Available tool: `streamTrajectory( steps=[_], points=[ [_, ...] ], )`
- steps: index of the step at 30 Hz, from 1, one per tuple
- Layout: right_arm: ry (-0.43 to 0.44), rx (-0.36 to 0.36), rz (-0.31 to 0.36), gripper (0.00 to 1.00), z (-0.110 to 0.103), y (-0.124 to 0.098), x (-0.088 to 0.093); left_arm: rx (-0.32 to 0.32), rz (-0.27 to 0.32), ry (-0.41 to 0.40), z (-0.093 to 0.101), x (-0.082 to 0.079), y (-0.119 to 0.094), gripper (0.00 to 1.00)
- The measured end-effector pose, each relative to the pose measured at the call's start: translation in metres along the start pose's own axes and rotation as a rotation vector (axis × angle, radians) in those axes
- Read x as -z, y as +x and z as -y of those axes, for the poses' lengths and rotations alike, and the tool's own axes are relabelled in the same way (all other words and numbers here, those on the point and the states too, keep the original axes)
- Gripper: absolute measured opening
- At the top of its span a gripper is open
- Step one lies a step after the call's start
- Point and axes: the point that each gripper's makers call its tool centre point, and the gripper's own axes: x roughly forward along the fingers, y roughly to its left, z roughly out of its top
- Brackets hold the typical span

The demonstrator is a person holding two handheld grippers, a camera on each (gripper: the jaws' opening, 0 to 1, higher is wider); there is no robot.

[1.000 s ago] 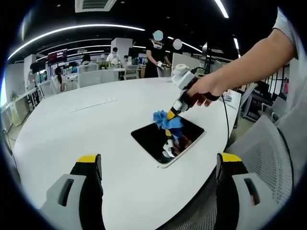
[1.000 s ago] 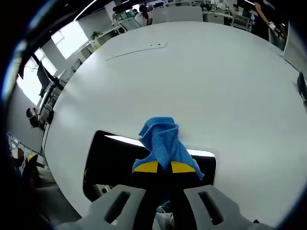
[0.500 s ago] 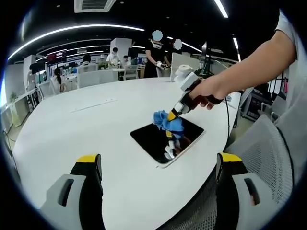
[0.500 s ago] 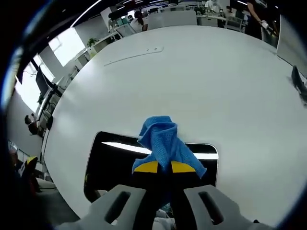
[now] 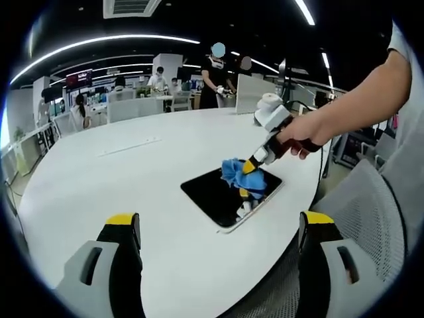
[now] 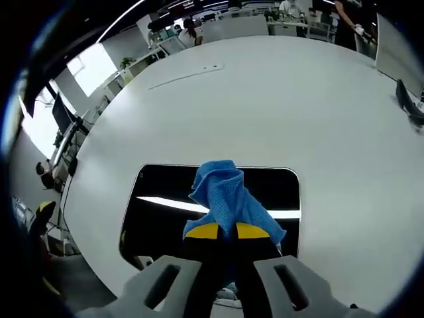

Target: Wipe the mirror surface with the cleaning cloth until all visible marks leave the cleaned area.

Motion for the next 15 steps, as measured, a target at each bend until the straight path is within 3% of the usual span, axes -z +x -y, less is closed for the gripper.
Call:
streamTrajectory(
  steps=[6, 15],
  points=[
    [-0.046, 0.022, 0.021, 0.02, -0.002, -0.003, 0.005, -0.009, 0.003, -0.001, -0.001, 0.000, 0.000, 0.99],
    [0.006, 0.003, 0.024, 0.02, -0.004, -0.012, 0.020, -0.003, -0.003, 0.013, 0.001, 0.001, 0.001, 0.99]
  ],
)
